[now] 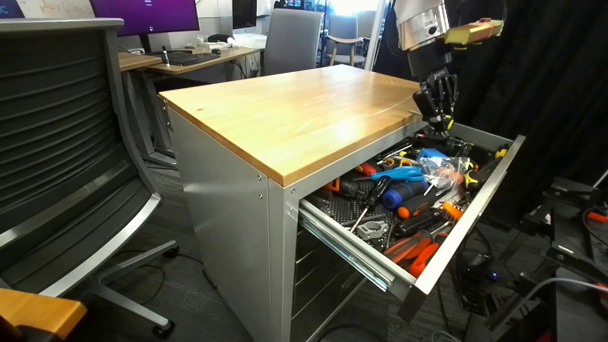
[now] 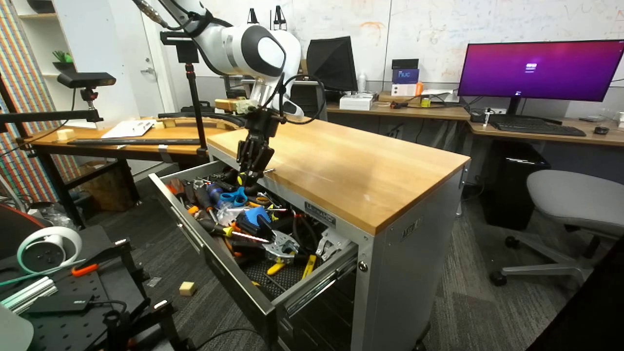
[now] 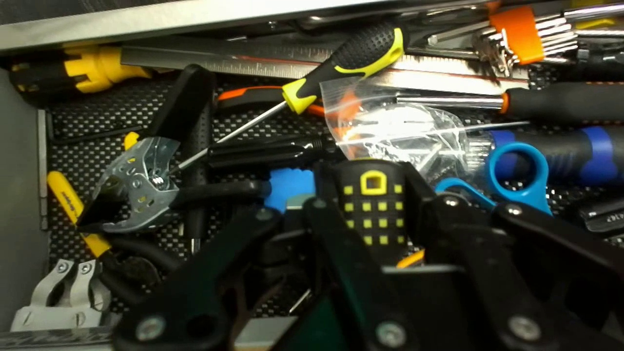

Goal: Put the screwdriver in the drawer and close it

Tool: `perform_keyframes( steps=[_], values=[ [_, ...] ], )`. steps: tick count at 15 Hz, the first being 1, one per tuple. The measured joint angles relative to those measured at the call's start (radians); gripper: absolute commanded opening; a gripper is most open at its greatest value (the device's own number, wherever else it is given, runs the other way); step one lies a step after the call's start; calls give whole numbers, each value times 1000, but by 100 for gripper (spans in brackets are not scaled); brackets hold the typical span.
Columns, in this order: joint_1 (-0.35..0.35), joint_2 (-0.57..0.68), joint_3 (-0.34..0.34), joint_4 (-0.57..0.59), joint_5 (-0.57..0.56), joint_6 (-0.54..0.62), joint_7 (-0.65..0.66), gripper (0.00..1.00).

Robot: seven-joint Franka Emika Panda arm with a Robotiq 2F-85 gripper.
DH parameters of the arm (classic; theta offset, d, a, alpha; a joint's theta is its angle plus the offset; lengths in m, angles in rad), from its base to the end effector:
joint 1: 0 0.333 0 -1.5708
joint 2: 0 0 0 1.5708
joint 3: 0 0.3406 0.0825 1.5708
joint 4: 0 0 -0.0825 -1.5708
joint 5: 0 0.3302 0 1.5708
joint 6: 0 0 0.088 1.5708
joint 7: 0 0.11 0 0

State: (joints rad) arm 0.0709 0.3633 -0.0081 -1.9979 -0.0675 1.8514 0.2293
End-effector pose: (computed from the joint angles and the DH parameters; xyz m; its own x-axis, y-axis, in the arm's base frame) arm 0.5117 0.0269 0.3066 0.8720 -0.1551 -0.4643 -0.0896 -0.9830 0.1600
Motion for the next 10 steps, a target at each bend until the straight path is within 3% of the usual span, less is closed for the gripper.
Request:
perform_keyframes(
  steps=[10],
  values=[
    [0, 0, 4, -39, -7, 1, -30, 12]
  ],
)
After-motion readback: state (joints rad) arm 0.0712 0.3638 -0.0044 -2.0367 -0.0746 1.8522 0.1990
